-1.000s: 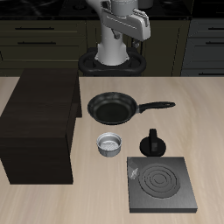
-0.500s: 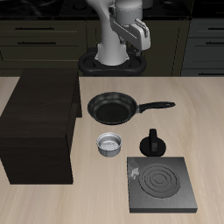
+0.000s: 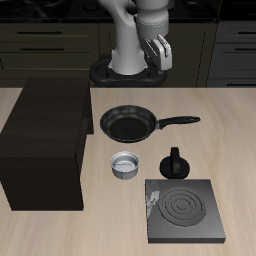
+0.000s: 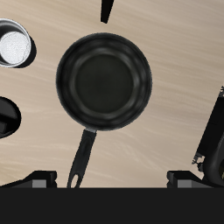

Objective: Place the frypan on the stove

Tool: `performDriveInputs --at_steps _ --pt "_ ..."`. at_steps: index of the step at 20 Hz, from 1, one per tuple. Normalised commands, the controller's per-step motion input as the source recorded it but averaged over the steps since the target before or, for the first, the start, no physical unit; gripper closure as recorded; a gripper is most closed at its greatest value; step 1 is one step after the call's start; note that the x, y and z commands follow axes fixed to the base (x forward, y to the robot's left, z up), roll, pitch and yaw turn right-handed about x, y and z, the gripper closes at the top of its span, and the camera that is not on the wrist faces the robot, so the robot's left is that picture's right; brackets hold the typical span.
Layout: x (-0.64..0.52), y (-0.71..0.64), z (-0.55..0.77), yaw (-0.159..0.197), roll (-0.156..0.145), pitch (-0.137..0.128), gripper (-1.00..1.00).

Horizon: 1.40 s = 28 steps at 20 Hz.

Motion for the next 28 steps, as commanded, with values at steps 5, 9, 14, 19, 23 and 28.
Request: performDriveInputs --at_steps 5,9,14,19,23,28 --pt "-0.07 0.22 0.0 0.009 0.029 -0.027 -1.0" --pt "0.0 0.03 -0.08 -0.014 -0.003 -0.006 -1.0" --pt "0.08 0.05 -0.2 0.014 -0.002 0.021 -1.0" --pt "0.1 0.03 -0.24 -0.024 0.007 0.031 -1.0" --pt "-0.01 0.15 -0.4 -0.007 0.018 0.043 -1.0" --pt "-0.04 0.17 -0.29 0.0 0.019 0.014 -1.0"
